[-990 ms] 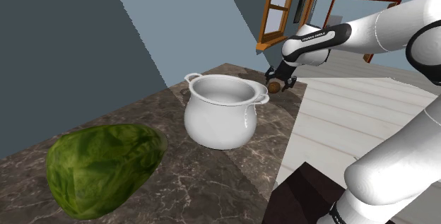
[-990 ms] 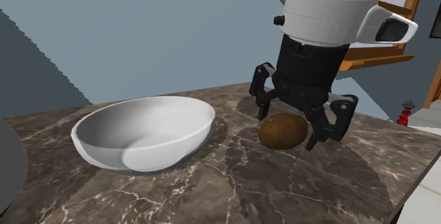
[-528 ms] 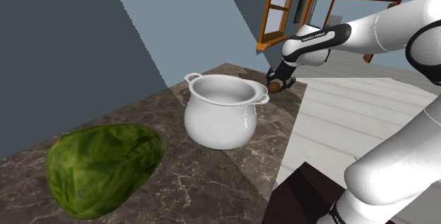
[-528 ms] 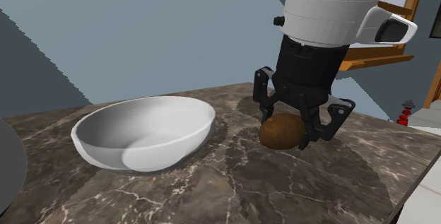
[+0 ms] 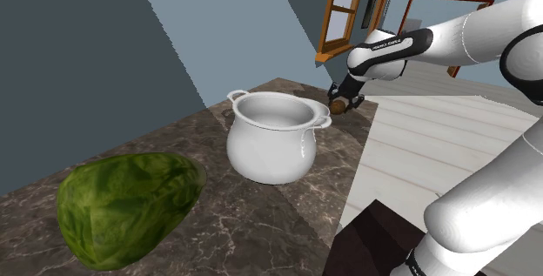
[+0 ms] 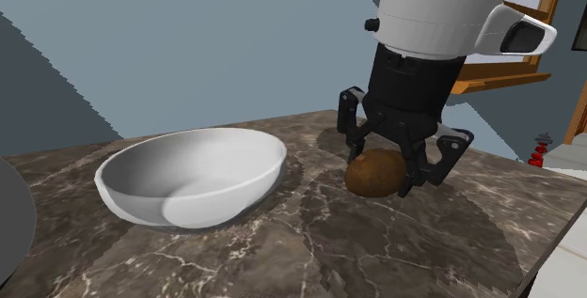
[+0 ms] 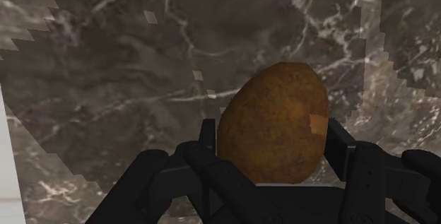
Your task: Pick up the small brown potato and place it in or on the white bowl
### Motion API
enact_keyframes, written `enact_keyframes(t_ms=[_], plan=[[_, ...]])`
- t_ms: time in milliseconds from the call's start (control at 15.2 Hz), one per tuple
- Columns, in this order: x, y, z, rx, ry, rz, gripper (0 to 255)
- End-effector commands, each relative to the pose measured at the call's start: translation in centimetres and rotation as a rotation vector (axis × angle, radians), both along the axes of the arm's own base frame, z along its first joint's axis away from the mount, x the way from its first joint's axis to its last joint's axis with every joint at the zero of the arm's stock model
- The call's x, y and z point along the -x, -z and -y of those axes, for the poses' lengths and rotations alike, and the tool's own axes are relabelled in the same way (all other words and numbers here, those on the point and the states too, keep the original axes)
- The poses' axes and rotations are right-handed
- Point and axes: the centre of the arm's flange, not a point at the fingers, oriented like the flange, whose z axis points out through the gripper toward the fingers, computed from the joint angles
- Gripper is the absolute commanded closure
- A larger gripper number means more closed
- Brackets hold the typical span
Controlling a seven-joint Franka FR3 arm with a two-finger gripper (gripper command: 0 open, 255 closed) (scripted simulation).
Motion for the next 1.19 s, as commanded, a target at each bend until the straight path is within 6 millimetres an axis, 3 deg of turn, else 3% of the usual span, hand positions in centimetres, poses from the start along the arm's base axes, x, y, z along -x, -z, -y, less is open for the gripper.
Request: enact_keyframes(t_ms=[0,1122], plan=[[0.0,-0.8,0.0,0.000,0.000,0.000,255],[0.0,-9.7,0.0,0.000,0.000,0.000,255]])
